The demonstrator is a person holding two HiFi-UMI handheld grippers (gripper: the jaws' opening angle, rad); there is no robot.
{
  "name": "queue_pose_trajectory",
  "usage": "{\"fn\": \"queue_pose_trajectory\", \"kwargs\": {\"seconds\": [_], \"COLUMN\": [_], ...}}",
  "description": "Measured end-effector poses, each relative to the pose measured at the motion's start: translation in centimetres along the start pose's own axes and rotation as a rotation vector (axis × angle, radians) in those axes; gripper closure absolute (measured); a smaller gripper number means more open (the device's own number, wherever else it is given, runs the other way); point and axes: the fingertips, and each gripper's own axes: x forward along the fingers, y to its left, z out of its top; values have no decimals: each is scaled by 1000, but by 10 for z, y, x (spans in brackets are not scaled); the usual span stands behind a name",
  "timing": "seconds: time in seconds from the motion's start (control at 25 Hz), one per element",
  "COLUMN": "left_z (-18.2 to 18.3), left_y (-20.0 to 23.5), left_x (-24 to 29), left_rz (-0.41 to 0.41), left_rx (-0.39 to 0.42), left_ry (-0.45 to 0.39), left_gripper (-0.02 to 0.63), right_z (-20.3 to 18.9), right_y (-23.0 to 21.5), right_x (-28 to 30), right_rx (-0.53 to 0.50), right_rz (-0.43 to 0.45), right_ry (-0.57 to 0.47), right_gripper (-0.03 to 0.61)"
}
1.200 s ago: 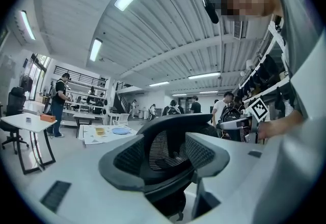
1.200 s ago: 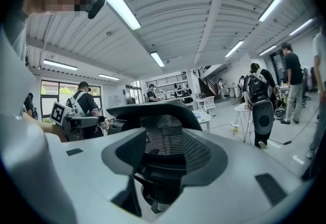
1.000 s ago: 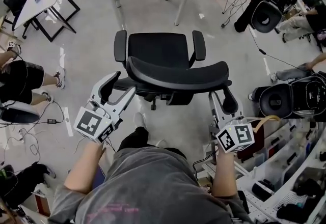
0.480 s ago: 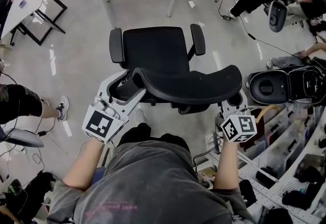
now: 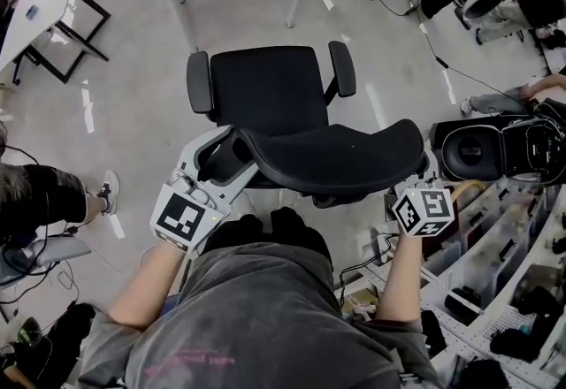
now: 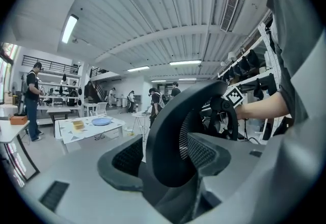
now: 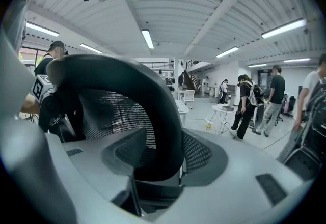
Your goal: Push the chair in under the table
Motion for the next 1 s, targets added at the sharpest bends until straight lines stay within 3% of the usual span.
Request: {"fn": "queue_pose_trajectory", "kwargs": {"seconds": [0.32,0.72,1.0], "left_z": [-5,-1,1], "left_y": [11,12,16], "left_x": [6,14,25], "left_rz": [72,150,161], "left_rx": [9,21,10], "left_ry": [27,51,72], "left_gripper": [354,364,376], "right_z": [1,6,9], "right_y": [0,-7,-12], "right_x": [16,23,32], "right_rx": [-26,-84,-99], "right_rz": [45,165,200], "right_ry": [-12,-18,-37], "right_gripper": [377,377,377]}}
